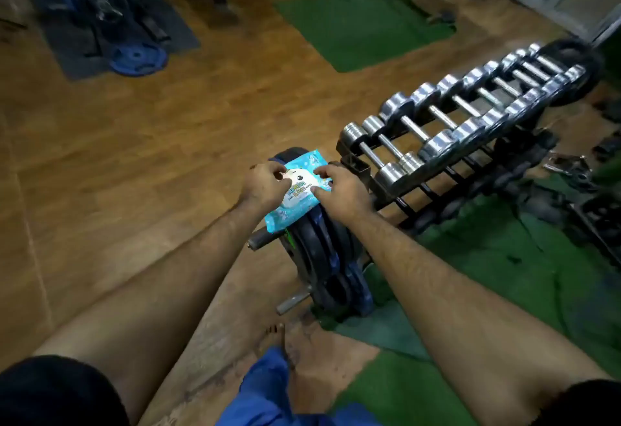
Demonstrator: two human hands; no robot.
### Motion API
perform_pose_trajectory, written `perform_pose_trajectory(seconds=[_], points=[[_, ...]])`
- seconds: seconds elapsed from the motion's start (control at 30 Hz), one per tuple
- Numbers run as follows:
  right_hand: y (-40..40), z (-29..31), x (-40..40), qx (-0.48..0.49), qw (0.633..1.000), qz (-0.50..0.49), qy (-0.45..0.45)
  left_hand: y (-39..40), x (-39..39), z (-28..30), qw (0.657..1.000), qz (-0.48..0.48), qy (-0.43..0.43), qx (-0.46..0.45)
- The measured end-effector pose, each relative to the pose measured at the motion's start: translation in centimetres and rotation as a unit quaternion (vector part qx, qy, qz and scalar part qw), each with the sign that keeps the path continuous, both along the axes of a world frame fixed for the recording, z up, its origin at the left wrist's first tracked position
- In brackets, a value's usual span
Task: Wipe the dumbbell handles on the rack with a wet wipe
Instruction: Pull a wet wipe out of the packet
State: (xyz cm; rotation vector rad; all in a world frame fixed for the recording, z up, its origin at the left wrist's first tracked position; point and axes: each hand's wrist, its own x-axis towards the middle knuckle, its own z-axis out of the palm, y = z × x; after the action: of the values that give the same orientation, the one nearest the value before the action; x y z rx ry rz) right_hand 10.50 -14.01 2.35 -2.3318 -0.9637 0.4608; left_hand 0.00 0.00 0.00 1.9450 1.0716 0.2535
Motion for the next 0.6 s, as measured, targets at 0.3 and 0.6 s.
perform_pose_trajectory(seconds=[0.3,0.6], points=[[3.3,-4.4,3.3,-0.108,0.979,0.123,-0.125,1.6,2.6,-3.1,0.971,-0.129,0.119,0.159],[2.3,-6.5,5.1,-0.068,0.979,0.152,-0.116,0.7,2.0,-2.8,0.963,-0.160,0.138,0.167]])
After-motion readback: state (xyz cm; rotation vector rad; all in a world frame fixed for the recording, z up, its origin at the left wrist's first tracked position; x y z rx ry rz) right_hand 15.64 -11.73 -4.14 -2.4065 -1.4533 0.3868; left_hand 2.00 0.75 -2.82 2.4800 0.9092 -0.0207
